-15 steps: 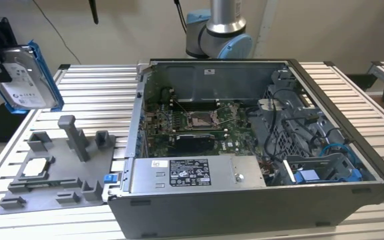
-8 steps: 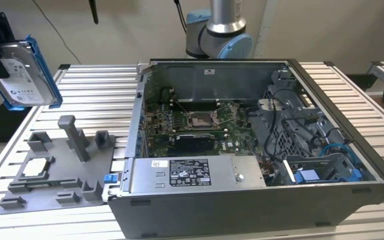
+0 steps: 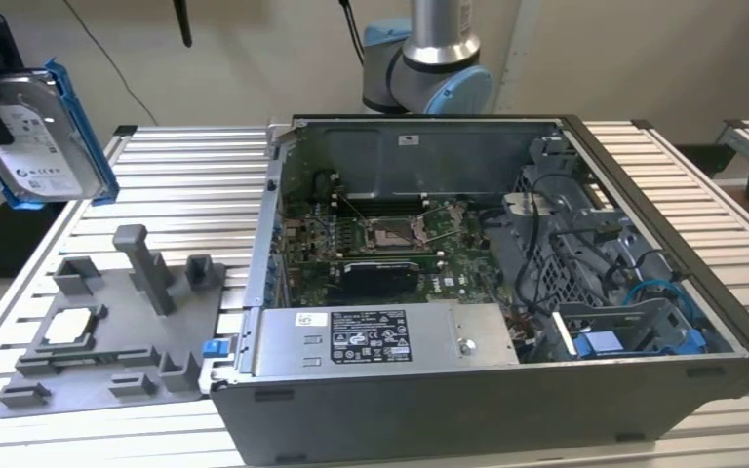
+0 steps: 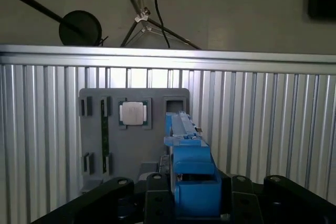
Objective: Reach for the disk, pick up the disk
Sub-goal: 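Pick up the disk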
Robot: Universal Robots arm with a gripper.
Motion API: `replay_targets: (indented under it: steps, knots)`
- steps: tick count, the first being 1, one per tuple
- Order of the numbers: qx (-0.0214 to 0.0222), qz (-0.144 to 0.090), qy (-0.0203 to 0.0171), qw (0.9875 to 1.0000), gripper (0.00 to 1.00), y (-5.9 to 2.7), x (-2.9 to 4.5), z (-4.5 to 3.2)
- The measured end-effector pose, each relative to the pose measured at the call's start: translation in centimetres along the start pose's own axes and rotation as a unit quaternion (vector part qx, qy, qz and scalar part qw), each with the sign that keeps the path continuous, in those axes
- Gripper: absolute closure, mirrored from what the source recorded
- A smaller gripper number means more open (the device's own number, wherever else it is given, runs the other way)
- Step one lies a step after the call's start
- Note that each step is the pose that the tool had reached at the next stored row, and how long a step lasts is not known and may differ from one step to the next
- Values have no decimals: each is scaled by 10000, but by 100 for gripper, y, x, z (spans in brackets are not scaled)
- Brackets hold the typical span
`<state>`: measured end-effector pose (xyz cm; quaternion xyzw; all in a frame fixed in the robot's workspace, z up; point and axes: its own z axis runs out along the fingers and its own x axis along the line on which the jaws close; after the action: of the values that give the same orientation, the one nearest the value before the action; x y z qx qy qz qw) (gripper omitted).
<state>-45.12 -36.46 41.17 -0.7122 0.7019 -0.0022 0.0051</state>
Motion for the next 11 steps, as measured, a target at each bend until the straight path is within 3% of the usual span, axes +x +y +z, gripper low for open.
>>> replay_targets:
  steps: [11]
  knots:
    - [-1, 0, 1, 10000, 100, -1, -1, -91]
